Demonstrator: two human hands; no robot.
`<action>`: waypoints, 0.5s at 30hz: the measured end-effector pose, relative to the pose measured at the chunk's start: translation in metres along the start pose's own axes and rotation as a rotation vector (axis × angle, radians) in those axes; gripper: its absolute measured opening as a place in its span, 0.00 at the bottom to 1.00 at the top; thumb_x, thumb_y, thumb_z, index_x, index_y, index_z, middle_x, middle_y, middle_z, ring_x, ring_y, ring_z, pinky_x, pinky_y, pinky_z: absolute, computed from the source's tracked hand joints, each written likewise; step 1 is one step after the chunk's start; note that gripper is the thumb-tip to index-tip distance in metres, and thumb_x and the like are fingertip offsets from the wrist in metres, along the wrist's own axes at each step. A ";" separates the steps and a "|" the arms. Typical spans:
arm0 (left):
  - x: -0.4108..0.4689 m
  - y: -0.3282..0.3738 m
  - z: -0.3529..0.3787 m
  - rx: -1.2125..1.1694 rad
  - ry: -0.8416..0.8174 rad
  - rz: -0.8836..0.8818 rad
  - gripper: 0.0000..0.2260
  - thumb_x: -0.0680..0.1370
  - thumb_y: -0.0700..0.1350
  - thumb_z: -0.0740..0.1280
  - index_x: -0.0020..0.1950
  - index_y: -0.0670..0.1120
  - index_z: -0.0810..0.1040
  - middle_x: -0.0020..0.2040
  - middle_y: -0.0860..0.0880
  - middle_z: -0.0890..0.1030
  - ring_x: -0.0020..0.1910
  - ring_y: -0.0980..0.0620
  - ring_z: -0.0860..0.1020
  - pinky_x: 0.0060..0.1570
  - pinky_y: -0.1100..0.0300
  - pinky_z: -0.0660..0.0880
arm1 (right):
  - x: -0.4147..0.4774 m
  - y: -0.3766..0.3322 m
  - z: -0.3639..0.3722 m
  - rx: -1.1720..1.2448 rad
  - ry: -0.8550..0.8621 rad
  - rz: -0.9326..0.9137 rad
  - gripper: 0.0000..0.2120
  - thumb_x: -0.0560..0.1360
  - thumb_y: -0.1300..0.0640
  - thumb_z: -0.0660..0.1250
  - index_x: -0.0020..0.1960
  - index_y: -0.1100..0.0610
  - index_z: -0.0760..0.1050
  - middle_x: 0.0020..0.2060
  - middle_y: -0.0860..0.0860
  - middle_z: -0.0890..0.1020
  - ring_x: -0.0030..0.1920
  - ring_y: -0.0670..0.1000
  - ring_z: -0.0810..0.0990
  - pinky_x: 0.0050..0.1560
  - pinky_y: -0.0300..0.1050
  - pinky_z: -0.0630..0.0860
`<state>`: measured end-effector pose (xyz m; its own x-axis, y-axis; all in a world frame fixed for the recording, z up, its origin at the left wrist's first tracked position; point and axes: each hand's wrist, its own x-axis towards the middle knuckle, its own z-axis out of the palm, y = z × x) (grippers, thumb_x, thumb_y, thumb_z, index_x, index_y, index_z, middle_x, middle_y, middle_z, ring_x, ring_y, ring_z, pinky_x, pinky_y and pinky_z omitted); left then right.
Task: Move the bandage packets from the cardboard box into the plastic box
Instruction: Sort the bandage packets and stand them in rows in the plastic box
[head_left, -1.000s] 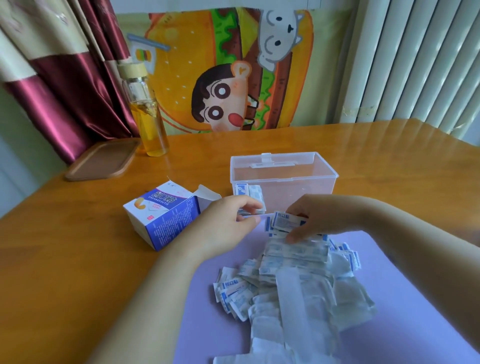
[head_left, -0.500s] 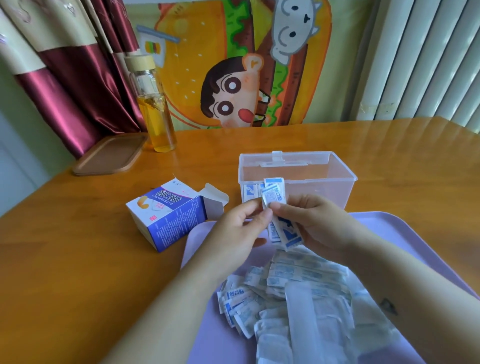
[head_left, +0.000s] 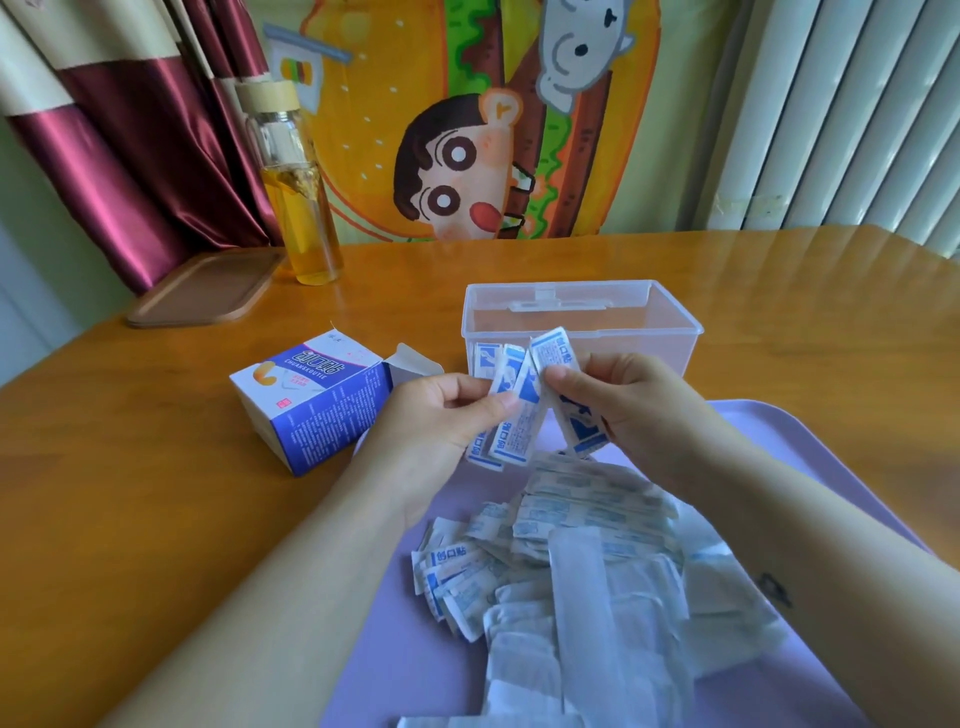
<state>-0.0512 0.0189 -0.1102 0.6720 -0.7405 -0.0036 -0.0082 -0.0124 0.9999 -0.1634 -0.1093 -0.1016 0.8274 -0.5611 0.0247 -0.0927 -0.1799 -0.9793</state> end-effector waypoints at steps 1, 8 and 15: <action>-0.001 0.001 0.001 -0.017 -0.001 -0.002 0.04 0.72 0.41 0.71 0.37 0.47 0.81 0.40 0.47 0.85 0.43 0.48 0.83 0.53 0.49 0.77 | -0.001 -0.002 -0.001 0.013 0.021 -0.005 0.10 0.76 0.52 0.66 0.46 0.58 0.81 0.35 0.48 0.84 0.33 0.45 0.80 0.34 0.39 0.74; -0.005 0.005 0.008 -0.287 -0.062 -0.138 0.05 0.75 0.39 0.66 0.49 0.43 0.78 0.42 0.45 0.84 0.38 0.51 0.83 0.34 0.59 0.80 | -0.002 -0.006 -0.002 0.094 0.019 0.013 0.09 0.73 0.54 0.68 0.42 0.59 0.78 0.37 0.53 0.83 0.35 0.49 0.80 0.38 0.45 0.76; -0.015 0.007 0.014 -0.314 -0.288 -0.210 0.10 0.78 0.39 0.60 0.57 0.47 0.77 0.45 0.44 0.84 0.40 0.50 0.83 0.40 0.57 0.80 | -0.005 -0.005 0.001 0.014 -0.082 -0.063 0.04 0.75 0.60 0.68 0.43 0.60 0.81 0.29 0.51 0.81 0.29 0.47 0.79 0.35 0.37 0.76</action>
<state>-0.0713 0.0206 -0.1029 0.4021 -0.9004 -0.1662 0.3598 -0.0115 0.9329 -0.1665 -0.1044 -0.0970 0.8739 -0.4809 0.0707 -0.0314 -0.2009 -0.9791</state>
